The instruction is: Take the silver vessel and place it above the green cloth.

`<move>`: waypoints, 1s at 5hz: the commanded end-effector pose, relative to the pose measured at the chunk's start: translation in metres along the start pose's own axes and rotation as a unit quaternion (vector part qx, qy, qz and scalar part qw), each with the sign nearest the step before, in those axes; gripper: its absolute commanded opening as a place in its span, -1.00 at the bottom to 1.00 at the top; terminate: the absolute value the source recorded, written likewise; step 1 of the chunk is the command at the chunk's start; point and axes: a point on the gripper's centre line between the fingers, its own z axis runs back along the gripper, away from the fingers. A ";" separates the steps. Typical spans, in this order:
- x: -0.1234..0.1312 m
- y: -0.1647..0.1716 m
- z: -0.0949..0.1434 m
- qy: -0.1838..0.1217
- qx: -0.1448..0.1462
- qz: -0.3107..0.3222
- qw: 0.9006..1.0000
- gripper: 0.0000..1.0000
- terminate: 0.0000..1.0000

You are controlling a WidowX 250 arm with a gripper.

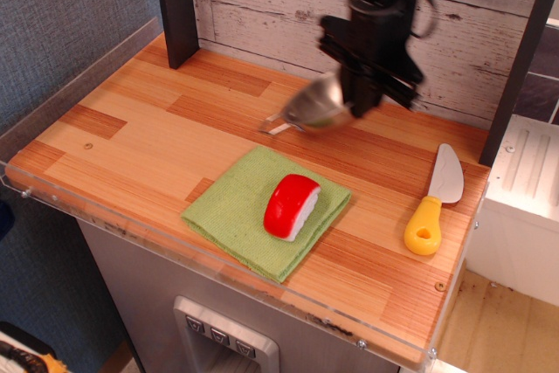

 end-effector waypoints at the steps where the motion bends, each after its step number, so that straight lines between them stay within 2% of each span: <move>1: -0.006 -0.011 -0.007 0.012 -0.008 0.018 1.000 1.00 -1.00; 2: -0.007 -0.010 -0.007 0.016 -0.025 0.016 0.999 1.00 -1.00; 3: -0.006 -0.011 0.022 -0.029 -0.047 0.007 0.998 1.00 -1.00; 4: -0.021 -0.004 0.062 -0.084 -0.053 0.032 0.995 1.00 -1.00; 5: -0.061 0.000 0.091 -0.047 -0.025 0.124 0.991 1.00 -1.00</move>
